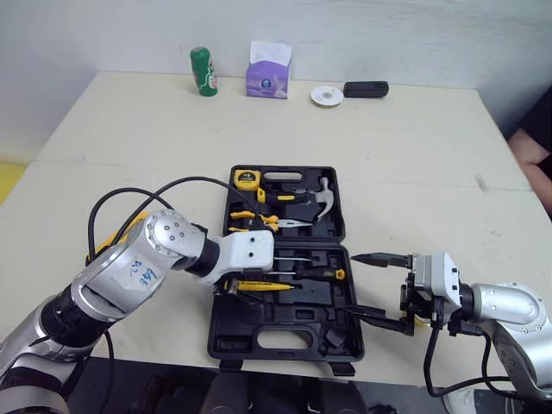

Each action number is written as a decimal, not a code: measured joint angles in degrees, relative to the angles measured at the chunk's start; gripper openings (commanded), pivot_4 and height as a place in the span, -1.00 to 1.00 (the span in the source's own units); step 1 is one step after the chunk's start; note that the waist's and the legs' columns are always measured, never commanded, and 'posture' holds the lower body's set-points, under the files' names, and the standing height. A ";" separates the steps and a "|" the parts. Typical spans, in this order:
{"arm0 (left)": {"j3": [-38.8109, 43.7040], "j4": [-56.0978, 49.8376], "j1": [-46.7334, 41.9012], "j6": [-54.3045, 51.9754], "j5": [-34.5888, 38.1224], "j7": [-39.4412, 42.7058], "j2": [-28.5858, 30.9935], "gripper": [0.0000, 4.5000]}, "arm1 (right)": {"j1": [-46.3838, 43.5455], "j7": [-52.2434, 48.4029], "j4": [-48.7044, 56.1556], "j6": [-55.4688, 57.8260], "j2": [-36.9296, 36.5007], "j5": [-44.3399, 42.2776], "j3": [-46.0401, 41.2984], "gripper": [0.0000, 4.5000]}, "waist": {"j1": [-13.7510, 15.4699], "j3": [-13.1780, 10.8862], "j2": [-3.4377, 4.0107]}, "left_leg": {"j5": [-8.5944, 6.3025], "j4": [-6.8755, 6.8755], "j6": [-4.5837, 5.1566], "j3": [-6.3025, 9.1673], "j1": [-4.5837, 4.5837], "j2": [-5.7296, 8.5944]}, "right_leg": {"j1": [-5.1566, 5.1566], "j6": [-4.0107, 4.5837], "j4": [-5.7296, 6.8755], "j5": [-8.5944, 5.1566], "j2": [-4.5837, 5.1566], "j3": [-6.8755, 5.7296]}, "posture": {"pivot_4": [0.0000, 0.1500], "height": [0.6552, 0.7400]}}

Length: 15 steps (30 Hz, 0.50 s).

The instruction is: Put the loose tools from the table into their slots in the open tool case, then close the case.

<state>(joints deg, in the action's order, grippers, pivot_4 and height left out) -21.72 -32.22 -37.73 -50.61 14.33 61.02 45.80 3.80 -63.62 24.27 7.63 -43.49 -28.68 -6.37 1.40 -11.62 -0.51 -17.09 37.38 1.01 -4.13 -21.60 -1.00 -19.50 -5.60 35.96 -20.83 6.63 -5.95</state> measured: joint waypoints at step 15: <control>19.27 19.74 18.91 40.16 7.96 9.42 -6.45 -0.98 | -1.06 -0.40 -1.07 -0.13 1.17 -0.87 -0.16 1.00 | -0.11 0.01 0.02 | -0.01 0.06 0.00 0.09 0.05 0.02 | 0.00 0.00 0.00 0.00 0.03 -0.01 | 1.00 1.00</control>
<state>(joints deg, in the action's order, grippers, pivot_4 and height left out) -2.45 -12.48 -18.82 -10.44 22.29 70.44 39.35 2.74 -64.02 23.20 7.50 -42.32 -29.55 -6.53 1.29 -11.61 -0.49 -17.09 37.44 1.02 -4.04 -21.55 -0.98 -19.49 -5.59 35.96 -20.82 6.66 -5.96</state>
